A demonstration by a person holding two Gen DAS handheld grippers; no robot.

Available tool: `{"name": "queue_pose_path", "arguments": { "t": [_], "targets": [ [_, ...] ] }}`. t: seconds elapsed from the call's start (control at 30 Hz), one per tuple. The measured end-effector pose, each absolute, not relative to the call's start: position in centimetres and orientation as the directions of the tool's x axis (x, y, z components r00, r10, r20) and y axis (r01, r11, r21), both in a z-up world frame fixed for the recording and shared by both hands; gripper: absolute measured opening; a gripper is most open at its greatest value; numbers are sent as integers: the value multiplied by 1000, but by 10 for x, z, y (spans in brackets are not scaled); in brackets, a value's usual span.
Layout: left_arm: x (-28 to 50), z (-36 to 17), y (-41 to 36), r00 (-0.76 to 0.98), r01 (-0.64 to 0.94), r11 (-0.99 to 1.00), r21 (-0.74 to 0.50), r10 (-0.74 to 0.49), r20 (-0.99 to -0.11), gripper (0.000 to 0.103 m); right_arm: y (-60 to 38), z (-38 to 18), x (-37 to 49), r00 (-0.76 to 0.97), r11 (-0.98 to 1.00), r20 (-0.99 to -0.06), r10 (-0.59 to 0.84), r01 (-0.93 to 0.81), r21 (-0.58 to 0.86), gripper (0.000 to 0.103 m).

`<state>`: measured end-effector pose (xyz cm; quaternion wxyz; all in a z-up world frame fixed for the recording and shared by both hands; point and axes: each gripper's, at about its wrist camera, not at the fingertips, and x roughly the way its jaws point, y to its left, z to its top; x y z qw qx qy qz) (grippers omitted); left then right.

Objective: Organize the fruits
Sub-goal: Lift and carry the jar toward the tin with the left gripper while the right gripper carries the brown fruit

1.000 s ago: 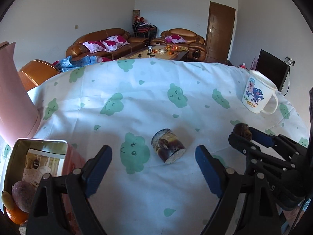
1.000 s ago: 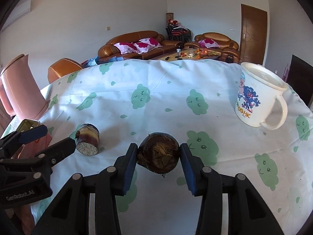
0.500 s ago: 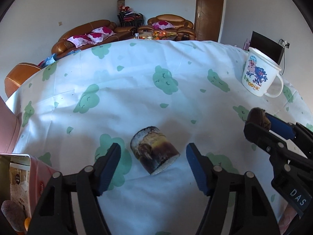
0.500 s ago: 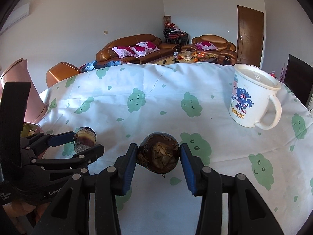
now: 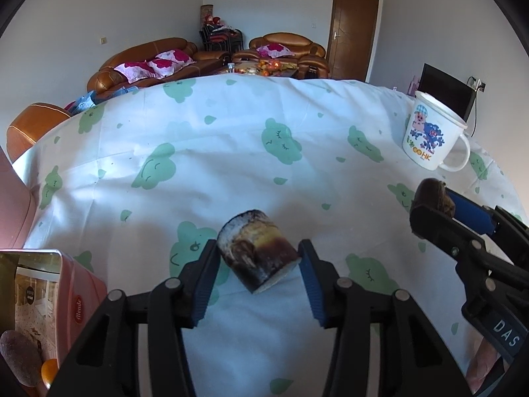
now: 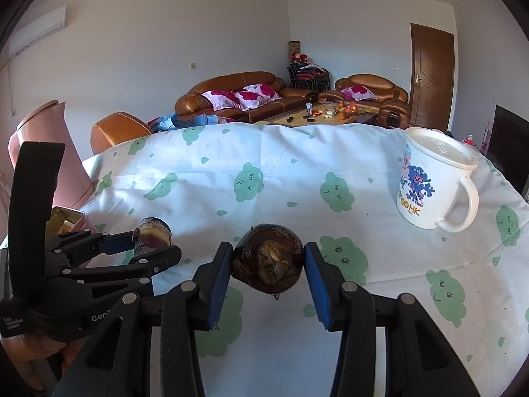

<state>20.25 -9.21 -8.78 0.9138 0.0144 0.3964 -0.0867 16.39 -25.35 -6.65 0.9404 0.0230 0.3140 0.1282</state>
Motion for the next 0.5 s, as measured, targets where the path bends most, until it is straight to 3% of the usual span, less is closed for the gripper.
{"name": "queue_pose_path", "arguments": {
  "t": [0.5],
  "targets": [
    [183,-77,-86,732,155,987,-37,-140,-666,50,-252,-60,152,806,962,-526,271,-250,112,46]
  ]
}}
